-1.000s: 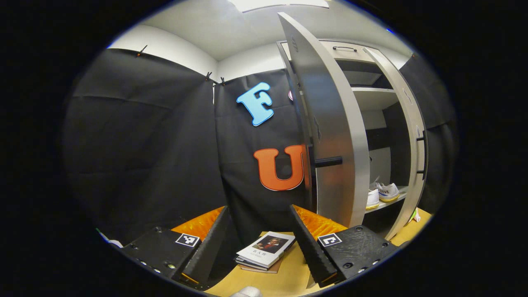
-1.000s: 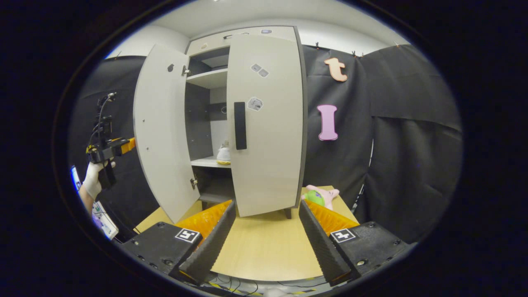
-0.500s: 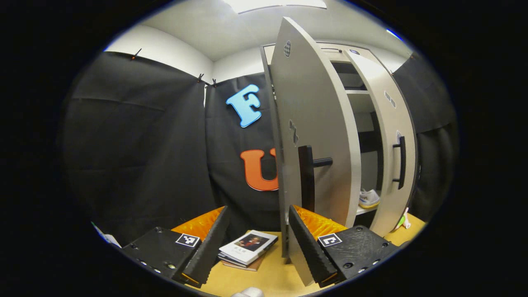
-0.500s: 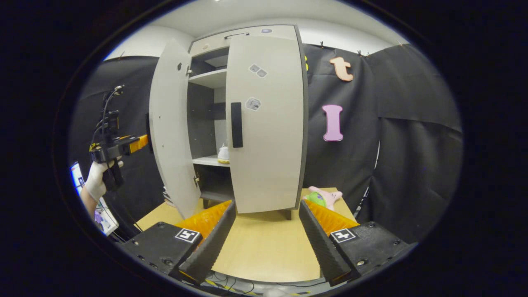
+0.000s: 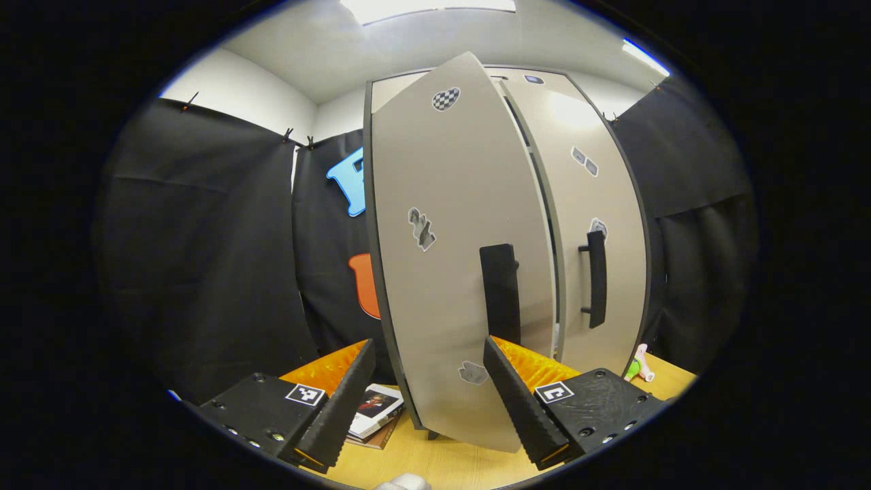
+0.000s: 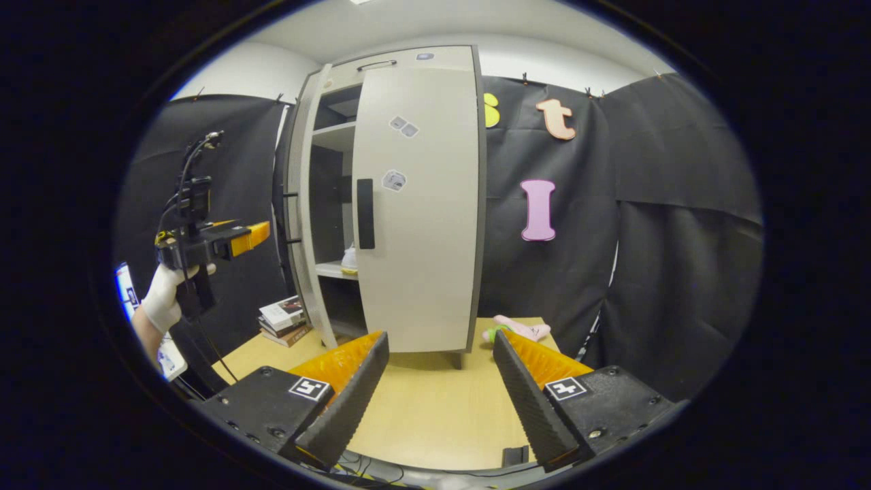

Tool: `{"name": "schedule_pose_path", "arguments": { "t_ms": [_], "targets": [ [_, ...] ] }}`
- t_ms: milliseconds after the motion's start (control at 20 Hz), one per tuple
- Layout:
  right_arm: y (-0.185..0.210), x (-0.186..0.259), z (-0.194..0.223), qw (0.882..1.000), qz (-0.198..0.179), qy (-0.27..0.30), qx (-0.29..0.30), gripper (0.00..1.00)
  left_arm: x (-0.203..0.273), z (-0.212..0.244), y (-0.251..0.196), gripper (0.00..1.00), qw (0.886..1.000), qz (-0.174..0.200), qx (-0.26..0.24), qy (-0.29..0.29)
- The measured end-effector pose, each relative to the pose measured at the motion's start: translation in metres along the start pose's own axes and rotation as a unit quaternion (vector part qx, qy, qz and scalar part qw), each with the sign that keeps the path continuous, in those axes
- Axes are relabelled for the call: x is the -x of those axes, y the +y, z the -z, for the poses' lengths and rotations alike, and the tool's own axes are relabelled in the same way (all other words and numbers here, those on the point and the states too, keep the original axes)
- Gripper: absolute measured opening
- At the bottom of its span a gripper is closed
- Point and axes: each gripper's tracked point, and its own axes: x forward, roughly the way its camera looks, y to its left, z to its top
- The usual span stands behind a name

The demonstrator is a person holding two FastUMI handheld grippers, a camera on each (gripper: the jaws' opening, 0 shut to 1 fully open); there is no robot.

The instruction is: Grab one shoe with the right hand and put it into the shoe cabinet, grab the other shoe with the left hand and put it into the shoe cabinet; then close the right door with the right hand and the left door with the left hand.

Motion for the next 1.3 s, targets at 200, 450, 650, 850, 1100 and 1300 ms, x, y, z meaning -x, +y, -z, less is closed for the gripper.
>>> {"name": "schedule_pose_path", "arguments": {
  "t_ms": [200, 450, 650, 850, 1100, 1300],
  "targets": [
    [0.008, 0.001, -0.001, 1.000, -0.010, -0.003, 0.004, 1.00, 0.013, 0.011, -0.006, 0.96, 1.000, 0.005, -0.004, 0.021],
    [0.030, 0.000, -0.007, 1.000, -0.025, -0.010, 0.000, 1.00, 0.033, 0.014, -0.011, 1.00, 0.999, 0.017, 0.020, 0.037],
    [0.046, 0.000, -0.019, 0.999, -0.033, -0.026, 0.002, 0.99, 0.057, 0.006, -0.003, 0.96, 1.000, 0.008, 0.002, 0.030],
    [0.056, 0.002, -0.033, 0.999, -0.027, -0.045, -0.004, 1.00, 0.094, 0.011, -0.006, 0.96, 0.998, 0.020, 0.029, 0.048],
    [0.063, 0.003, -0.040, 0.998, -0.016, -0.057, -0.012, 1.00, 0.136, 0.026, 0.009, 0.96, 0.998, 0.007, 0.040, 0.054],
    [0.068, 0.008, -0.040, 0.998, -0.011, -0.064, -0.007, 1.00, 0.152, 0.030, 0.011, 0.96, 0.997, 0.009, 0.051, 0.048]
  ]
}}
